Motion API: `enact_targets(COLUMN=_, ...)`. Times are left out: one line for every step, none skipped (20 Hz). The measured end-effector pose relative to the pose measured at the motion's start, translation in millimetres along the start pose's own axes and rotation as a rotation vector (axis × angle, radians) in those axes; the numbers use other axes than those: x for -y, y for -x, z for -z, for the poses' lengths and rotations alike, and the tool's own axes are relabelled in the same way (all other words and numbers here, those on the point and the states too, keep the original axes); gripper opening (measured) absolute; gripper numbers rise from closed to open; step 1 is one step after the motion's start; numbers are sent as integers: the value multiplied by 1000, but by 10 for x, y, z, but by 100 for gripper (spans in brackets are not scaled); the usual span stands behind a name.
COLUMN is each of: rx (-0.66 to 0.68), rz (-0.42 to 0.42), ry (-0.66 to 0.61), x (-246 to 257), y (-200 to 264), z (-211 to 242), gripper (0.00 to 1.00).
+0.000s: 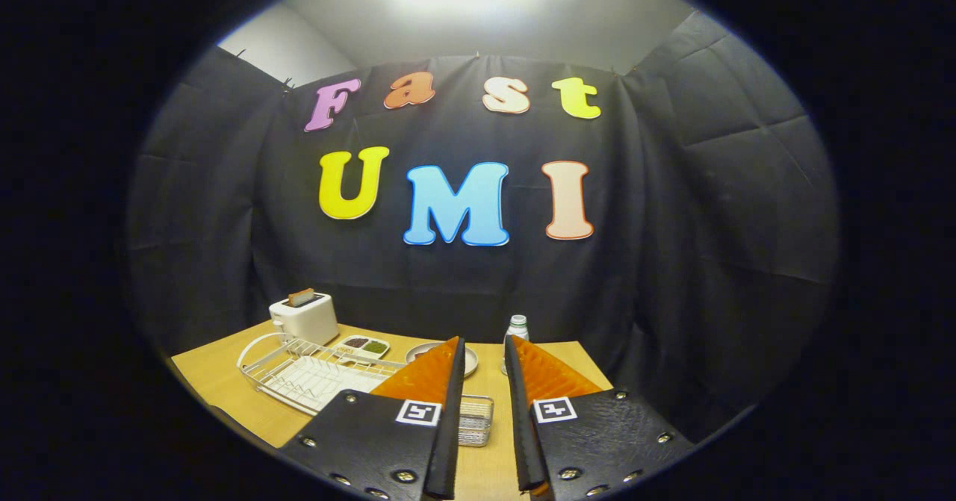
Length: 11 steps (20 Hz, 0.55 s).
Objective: Take the plate from the dish rack, then take the spoon from the basket and place it into the plate.
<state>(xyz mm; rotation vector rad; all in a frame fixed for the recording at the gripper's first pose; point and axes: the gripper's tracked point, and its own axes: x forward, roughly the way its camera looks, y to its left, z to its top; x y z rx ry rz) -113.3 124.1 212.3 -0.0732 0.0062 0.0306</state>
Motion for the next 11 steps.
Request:
enact_targets(rx=4, rz=14, ry=7, x=96, y=-2, z=-2, gripper=32)
enact_targets(rx=10, rz=11, ry=6, x=146, y=-35, z=18, gripper=34)
enact_targets(rx=7, rz=-2, ry=-4, x=177, y=-51, z=41, gripper=43)
enact_targets(rx=-12, rz=-3, ry=-16, x=230, y=-53, z=87, gripper=70)
enact_targets(rx=-4, rz=16, ry=-22, x=332, y=-68, z=106, gripper=96)
enact_targets(rx=17, rz=36, ry=-16, x=455, y=-153, z=122, gripper=95)
enact_targets(rx=38, rz=39, ry=-9, x=523, y=-220, z=147, gripper=95)
enact_targets(rx=58, rz=36, ry=-7, x=565, y=-289, z=227, gripper=95)
enact_targets(rx=67, rz=36, ry=-12, x=627, y=-390, z=315, gripper=96)
enact_targets(rx=78, rz=32, ry=-16, x=692, y=-464, z=414, gripper=96)
enact_targets(rx=87, rz=27, ry=-23, x=764, y=-552, z=532, gripper=96)
